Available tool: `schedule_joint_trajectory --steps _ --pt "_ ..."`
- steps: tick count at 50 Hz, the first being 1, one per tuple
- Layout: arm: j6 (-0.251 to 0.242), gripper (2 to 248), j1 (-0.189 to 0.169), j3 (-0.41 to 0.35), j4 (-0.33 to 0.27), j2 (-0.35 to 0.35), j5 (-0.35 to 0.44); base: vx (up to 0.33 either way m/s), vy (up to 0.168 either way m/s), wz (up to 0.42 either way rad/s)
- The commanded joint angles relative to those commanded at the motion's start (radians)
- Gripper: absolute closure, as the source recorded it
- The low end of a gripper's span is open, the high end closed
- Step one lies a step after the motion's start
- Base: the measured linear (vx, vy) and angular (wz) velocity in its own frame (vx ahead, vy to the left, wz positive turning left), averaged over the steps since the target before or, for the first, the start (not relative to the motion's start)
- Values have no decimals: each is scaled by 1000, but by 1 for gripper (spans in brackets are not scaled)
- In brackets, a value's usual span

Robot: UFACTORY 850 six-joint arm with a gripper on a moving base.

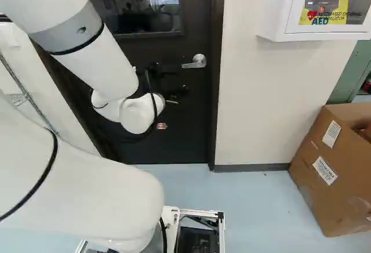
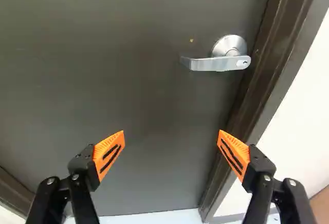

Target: Open the door and move inside

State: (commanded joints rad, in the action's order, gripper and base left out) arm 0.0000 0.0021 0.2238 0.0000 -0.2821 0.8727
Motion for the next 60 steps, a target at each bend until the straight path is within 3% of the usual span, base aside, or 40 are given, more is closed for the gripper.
schedule_joint_trajectory --steps 60 --pt "0 3 0 192 0 60 24 0 0 0"
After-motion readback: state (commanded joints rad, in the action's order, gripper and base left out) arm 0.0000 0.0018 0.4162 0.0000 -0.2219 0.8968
